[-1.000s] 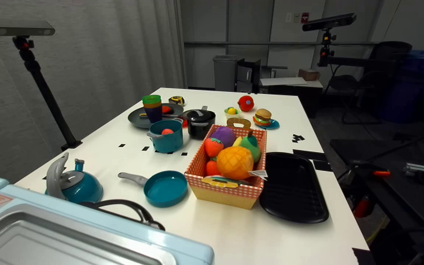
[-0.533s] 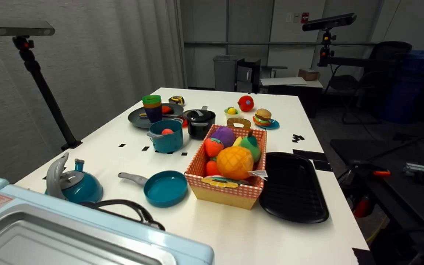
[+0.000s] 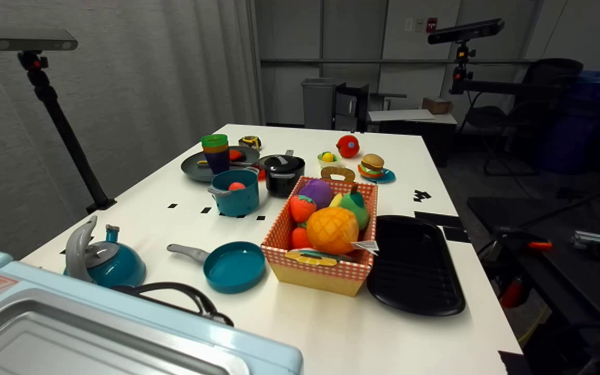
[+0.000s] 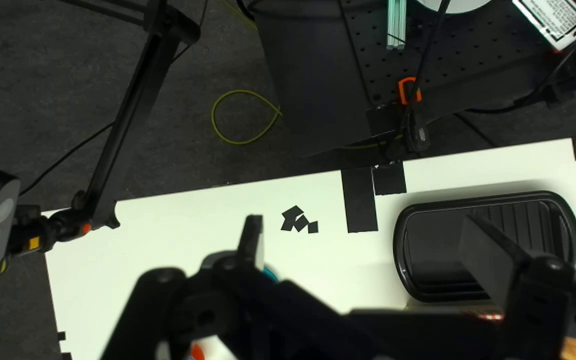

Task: Transfer the lid from the black pot to the blue pot

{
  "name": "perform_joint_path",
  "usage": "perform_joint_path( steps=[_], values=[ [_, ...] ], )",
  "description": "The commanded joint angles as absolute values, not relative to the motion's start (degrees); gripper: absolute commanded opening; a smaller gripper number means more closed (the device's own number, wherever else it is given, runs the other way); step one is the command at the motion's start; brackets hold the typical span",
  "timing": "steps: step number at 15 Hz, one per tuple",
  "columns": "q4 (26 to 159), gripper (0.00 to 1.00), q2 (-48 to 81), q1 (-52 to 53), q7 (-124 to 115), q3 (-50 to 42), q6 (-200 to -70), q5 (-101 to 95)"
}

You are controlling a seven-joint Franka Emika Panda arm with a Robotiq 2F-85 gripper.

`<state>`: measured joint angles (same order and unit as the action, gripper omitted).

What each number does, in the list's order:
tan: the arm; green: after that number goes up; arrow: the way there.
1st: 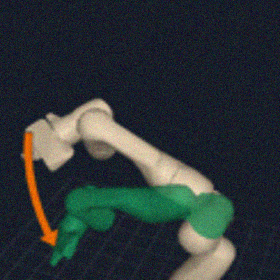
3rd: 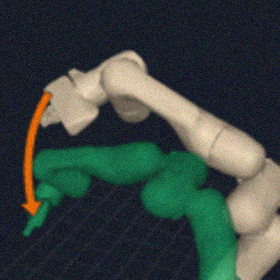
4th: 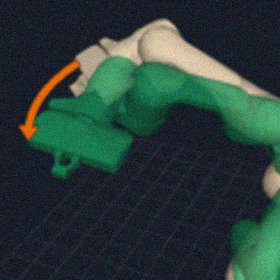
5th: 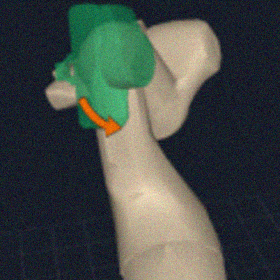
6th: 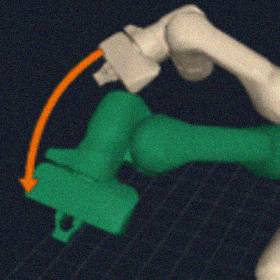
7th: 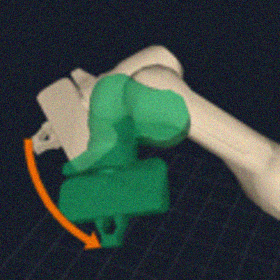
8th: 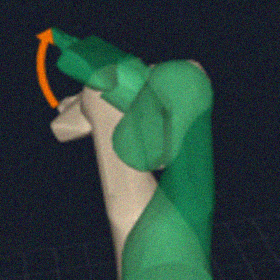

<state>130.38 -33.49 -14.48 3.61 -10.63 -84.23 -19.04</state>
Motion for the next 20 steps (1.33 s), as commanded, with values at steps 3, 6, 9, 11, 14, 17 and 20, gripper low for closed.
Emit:
perform_joint_path(
  steps=[3,6,9,11,14,17,20],
  values=[
    [131.09,1.00,-34.17,-13.90,-0.50,-11.27,-87.46,-18.59],
    [131.57,1.00,-34.29,-14.25,-2.98,-10.98,-89.41,-18.75],
    [130.85,1.00,-33.48,-14.06,-2.53,-10.94,-88.15,-19.14],
    [130.85,1.00,-33.48,-14.08,-2.71,-10.93,-88.16,-19.14],
    [130.85,1.00,-33.47,-14.08,-2.75,-10.92,-88.16,-19.14],
    [130.85,1.00,-33.47,-14.08,-2.76,-10.92,-88.16,-19.14],
    [131.12,1.00,-33.61,-13.98,-2.99,-11.15,-89.19,-18.56]
  ],
)
